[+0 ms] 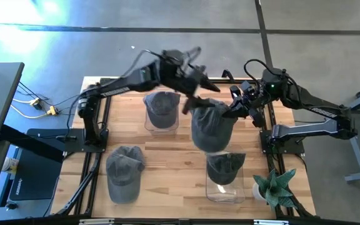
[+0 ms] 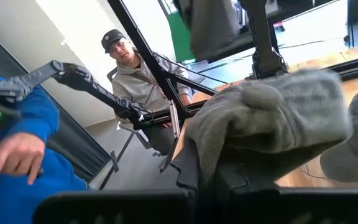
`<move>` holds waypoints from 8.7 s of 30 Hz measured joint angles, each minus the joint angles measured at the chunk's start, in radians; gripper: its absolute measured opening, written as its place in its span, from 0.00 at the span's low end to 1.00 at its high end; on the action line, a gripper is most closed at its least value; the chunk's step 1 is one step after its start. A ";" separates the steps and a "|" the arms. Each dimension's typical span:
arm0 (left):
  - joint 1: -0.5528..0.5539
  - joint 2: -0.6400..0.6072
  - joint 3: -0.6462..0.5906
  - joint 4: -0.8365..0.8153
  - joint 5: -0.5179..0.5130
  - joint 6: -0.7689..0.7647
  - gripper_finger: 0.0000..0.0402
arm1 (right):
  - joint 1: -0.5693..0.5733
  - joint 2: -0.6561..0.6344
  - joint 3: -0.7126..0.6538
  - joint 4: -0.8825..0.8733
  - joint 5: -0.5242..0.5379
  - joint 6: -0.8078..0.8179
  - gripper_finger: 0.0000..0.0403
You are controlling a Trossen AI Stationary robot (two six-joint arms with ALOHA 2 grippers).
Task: Pick & Place hat
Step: Put the dark gray cap into the bottom transparent bin
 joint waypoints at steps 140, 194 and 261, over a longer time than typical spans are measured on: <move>0.065 0.066 0.100 -0.057 0.597 -0.410 0.22 | 0.204 -0.045 -0.001 -0.064 0.134 -0.114 0.02; -0.020 0.274 0.098 0.399 0.892 -0.781 0.86 | 0.276 -0.073 0.208 -0.374 0.343 -0.272 0.01; -0.038 0.117 0.099 0.121 0.398 -0.318 0.09 | 0.215 0.031 0.208 -0.278 0.261 -0.108 0.66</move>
